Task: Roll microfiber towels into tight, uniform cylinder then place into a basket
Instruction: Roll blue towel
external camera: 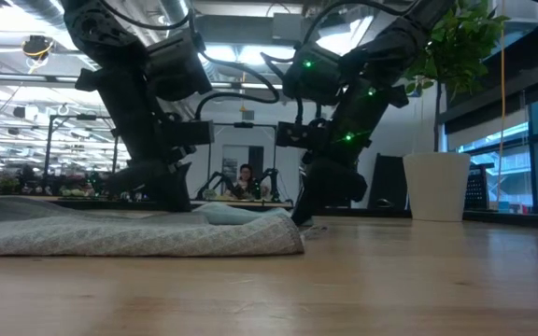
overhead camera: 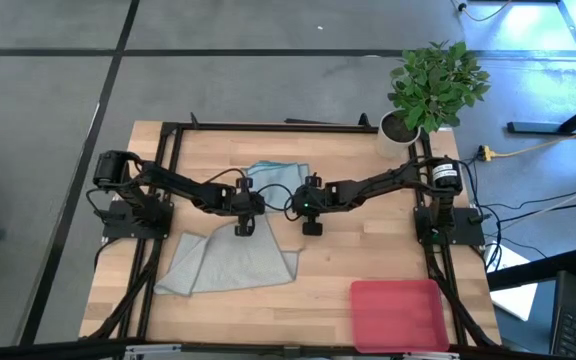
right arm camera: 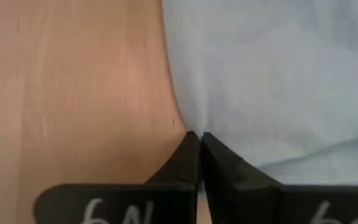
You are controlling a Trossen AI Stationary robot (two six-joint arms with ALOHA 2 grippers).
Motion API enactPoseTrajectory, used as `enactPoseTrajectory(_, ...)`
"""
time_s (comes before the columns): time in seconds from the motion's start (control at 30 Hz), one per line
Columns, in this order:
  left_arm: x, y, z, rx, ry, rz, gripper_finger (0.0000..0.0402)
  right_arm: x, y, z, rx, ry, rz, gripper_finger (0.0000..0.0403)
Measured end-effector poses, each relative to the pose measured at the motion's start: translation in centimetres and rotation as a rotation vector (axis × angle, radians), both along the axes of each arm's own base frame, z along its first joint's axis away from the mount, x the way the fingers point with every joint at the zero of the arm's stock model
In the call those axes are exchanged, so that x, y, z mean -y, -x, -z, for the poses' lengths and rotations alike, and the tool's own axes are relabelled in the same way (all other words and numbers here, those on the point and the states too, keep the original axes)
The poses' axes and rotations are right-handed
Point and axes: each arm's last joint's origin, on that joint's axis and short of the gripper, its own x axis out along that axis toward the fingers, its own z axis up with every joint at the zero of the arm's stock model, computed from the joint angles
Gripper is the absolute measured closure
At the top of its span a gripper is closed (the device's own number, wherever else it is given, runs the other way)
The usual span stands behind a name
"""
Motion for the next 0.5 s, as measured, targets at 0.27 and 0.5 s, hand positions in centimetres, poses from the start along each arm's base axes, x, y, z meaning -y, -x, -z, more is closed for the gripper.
enactPoseTrajectory(0.27, 0.1, -0.2, -2.0, -0.075, 0.051, -0.036, 0.0401, -0.2, -0.9, -1.7, -0.075, -0.114, -0.049, 0.0397)
enactPoseTrajectory(0.5, 0.3, -1.0, -3.9, -0.131, 0.154, 0.000, 0.0401, -0.5, -1.8, -4.2, -0.119, -0.243, -0.084, 0.0397)
